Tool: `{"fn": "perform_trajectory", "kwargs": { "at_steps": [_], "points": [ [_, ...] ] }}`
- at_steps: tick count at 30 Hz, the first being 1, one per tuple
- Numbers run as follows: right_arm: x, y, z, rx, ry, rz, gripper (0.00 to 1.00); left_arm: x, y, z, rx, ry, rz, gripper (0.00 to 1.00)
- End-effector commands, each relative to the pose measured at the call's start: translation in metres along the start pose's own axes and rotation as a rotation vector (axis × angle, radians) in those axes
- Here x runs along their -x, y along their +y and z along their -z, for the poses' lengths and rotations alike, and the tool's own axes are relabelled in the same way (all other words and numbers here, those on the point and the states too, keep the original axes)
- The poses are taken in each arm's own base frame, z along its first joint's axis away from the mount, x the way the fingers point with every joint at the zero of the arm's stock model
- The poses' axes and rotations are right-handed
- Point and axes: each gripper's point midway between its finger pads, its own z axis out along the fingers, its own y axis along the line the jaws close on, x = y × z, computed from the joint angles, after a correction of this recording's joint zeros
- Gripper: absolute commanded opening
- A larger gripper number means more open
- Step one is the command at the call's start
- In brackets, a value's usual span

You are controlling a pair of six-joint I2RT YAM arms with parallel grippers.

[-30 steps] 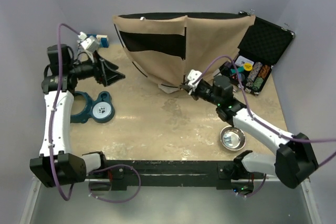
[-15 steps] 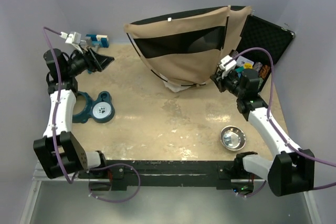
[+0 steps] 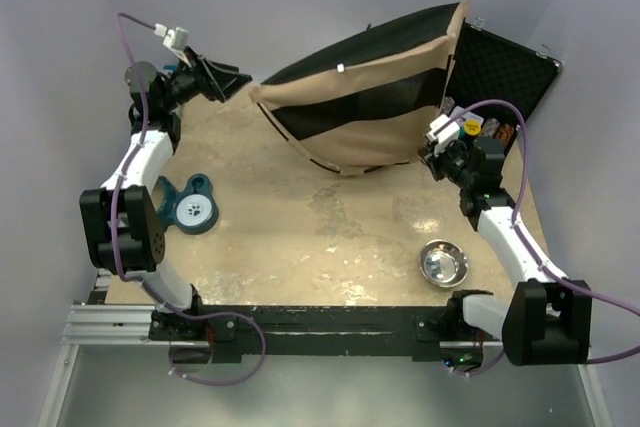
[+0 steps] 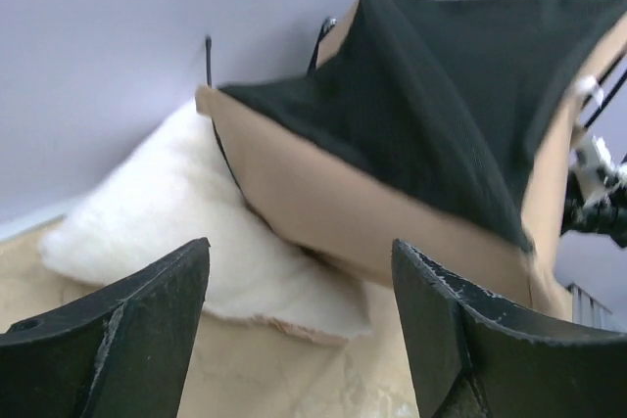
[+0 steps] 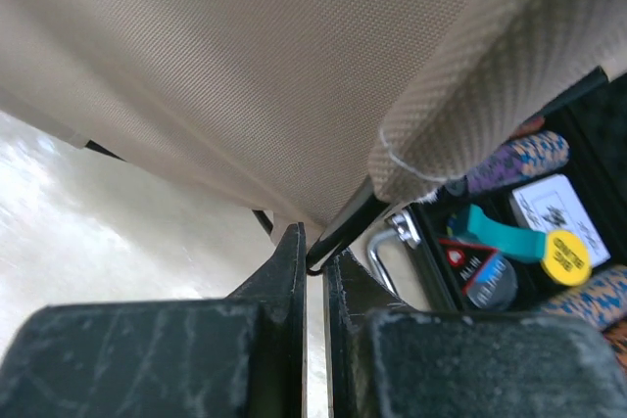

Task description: Set up the pet tent

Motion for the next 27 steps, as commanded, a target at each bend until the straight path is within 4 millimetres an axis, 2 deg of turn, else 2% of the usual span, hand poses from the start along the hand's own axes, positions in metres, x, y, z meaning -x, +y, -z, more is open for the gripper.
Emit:
{"fn": "perform_trajectory", "kwargs": {
  "at_steps": [1,4,7,8,12,16,19,23,27],
  "points": [
    [-0.028,-0.057,0.02,-0.2,0.096,0.327,0.0,0.06,-0.002,-0.013,0.0,-0.104,-0.041,0.79],
    [-0.037,-0.051,0.023,-0.172,0.105,0.424,0.0,0.057,-0.008,-0.037,-0.084,-0.064,0.038,0.85],
    [-0.043,-0.048,0.025,-0.157,0.103,0.482,0.0,0.031,-0.018,-0.072,-0.104,0.035,0.098,0.89],
    [-0.043,-0.048,0.025,-0.156,0.1,0.493,0.0,0.023,-0.022,-0.08,-0.126,0.058,0.107,0.99],
    [-0.049,-0.05,0.024,-0.15,0.11,0.52,0.0,0.002,-0.014,-0.099,-0.109,0.085,0.144,0.99],
    [-0.055,-0.047,0.023,-0.136,0.117,0.537,0.0,-0.03,0.015,-0.121,-0.006,0.15,0.144,0.99],
    [-0.054,-0.047,0.023,-0.133,0.109,0.544,0.0,-0.056,0.015,-0.136,-0.007,0.211,0.116,1.0],
    [-0.053,-0.048,0.022,-0.138,0.107,0.539,0.0,-0.104,0.017,-0.15,-0.006,0.309,0.193,1.0],
    [-0.052,-0.05,0.021,-0.147,0.102,0.527,0.0,-0.139,0.005,-0.158,-0.059,0.373,0.249,1.0]
  ]
}}
